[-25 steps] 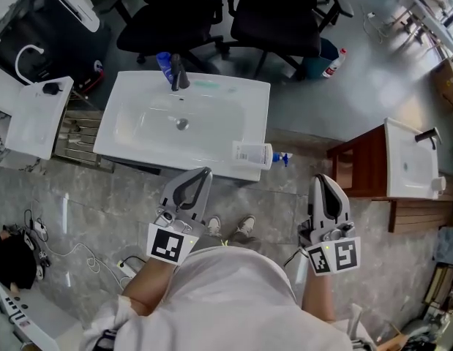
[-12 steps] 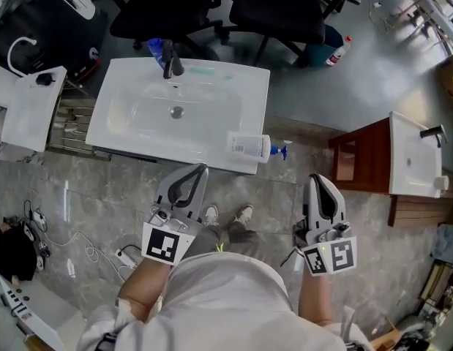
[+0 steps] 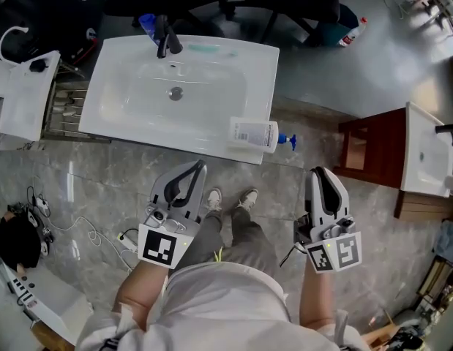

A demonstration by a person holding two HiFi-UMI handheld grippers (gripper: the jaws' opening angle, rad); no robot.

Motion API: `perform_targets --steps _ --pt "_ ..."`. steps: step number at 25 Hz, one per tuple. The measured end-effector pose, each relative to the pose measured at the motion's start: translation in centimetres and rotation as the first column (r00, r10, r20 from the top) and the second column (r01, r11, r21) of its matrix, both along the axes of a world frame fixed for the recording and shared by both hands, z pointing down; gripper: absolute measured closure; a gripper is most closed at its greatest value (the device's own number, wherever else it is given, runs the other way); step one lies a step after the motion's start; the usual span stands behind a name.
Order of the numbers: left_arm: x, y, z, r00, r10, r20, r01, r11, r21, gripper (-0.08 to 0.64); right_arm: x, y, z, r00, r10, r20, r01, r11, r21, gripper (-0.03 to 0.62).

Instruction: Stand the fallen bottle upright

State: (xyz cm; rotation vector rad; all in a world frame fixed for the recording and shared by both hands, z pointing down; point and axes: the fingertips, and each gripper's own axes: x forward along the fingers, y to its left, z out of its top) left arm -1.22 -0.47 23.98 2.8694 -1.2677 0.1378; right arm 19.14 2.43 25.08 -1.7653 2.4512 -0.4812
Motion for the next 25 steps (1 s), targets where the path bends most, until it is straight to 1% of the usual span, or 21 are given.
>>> perform_targets --steps 2,5,8,9,11,17,21,25 --pt "0.2 -0.3 1.0 1.000 0.002 0.009 -0.002 1.000 -0.006 0.545 -0.1 -0.5 1.5 1.000 -0.011 0.009 0.011 1.000 -0.020 0.551" --pt "0.4 -1.1 2.4 1.000 0.007 0.016 -0.006 1.000 -0.010 0.545 -0.2 -1.4 3.9 1.000 -0.013 -0.002 0.013 0.999 -0.047 0.551" --pt "0.7 -1.5 4.1 1.000 0.009 0.018 -0.009 1.000 -0.022 0.545 0.1 -1.9 6.6 0.999 0.002 0.054 0.003 0.996 -0.086 0.549" --pt "0.8 -1.6 4.7 1.000 0.010 0.020 -0.010 1.000 -0.030 0.545 0.3 -2.0 7.6 0.997 0.007 0.076 0.001 0.995 -0.102 0.541" --pt "1.0 -1.6 5.9 1.000 0.013 0.024 -0.012 0.999 -0.045 0.545 0.5 -2.1 9.2 0.994 0.012 0.105 0.001 0.992 -0.128 0.466" --pt "1.6 -1.8 9.0 0.999 0.029 0.035 -0.027 0.997 -0.069 0.545 1.1 -3.1 12.7 0.986 0.042 0.161 -0.018 0.988 -0.151 0.440" --pt "2.0 -2.1 11.1 0.998 0.041 0.048 -0.037 0.997 -0.074 0.545 1.4 -3.0 16.0 0.968 0.070 0.241 -0.029 0.985 -0.169 0.409" --pt "2.2 -2.5 12.9 0.997 0.044 0.061 -0.039 0.996 -0.085 0.545 1.8 -3.3 18.4 0.961 0.086 0.262 -0.036 0.981 -0.190 0.390"
